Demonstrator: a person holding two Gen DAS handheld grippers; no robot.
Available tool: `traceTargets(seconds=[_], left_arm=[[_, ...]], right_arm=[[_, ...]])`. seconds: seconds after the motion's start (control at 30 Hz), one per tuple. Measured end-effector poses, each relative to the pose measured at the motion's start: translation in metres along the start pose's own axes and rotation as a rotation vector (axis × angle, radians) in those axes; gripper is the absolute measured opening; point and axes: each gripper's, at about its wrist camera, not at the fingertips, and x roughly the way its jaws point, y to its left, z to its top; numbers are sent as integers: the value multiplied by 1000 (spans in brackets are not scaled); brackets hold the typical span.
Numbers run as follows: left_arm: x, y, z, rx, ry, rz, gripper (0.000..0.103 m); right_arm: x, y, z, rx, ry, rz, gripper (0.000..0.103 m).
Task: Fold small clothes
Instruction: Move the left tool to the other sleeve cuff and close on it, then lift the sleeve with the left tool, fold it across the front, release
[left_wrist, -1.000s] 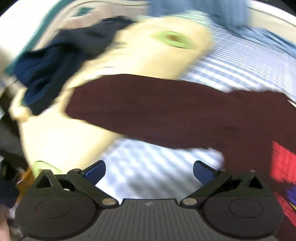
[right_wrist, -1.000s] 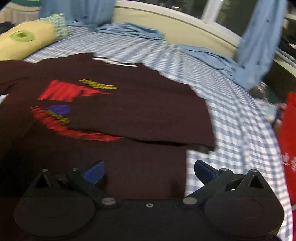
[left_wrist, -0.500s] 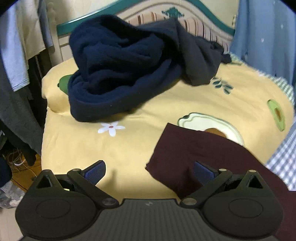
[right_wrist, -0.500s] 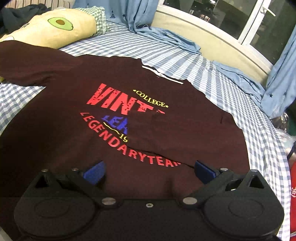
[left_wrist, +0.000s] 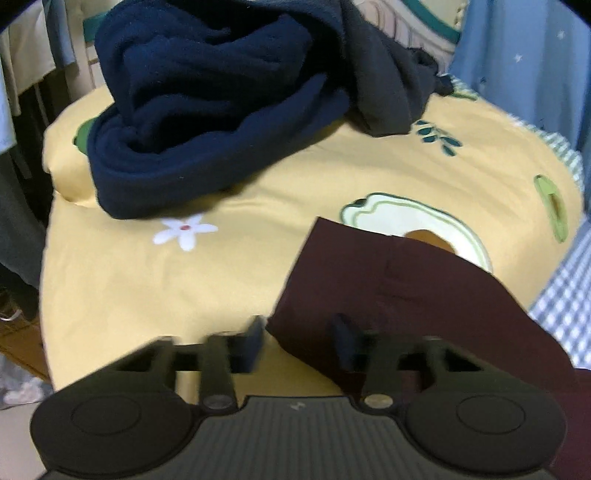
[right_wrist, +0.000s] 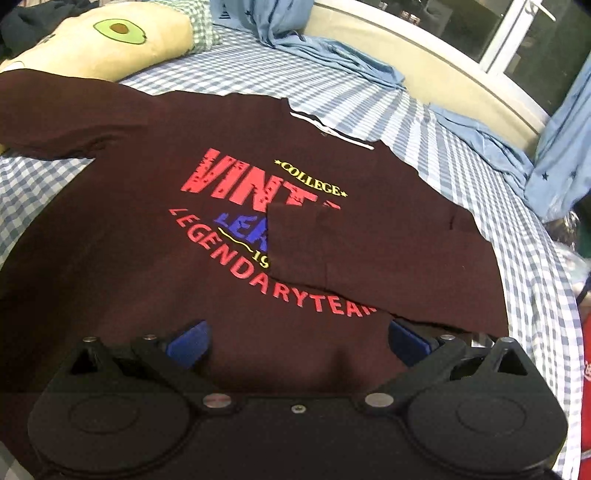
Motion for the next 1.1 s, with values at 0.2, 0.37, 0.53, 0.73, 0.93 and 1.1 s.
traceTargets(seconds=[0.2, 0.37, 0.53, 0.73, 0.93, 1.1], left_arm=[[-20, -4, -13, 1, -94, 30, 5], [-48, -14, -16, 12, -175, 4, 4], [-103, -45, -33, 112, -293, -199, 4], [-146, -95, -64, 228, -314, -386, 4], [-173, -158, -88, 329, -278, -538, 4], [-199, -214, -126, 436, -241, -649, 4]], right_arm=[[1, -6, 0, 6, 1, -22, 103], [4, -11, 3, 53, 3, -34, 102], [3, -9, 4, 53, -9, -25, 102], [1, -9, -2, 72, -1, -11, 102], [-2, -19, -17, 99, 12, -15, 103], [0, -35, -38, 161, 46, -43, 103]])
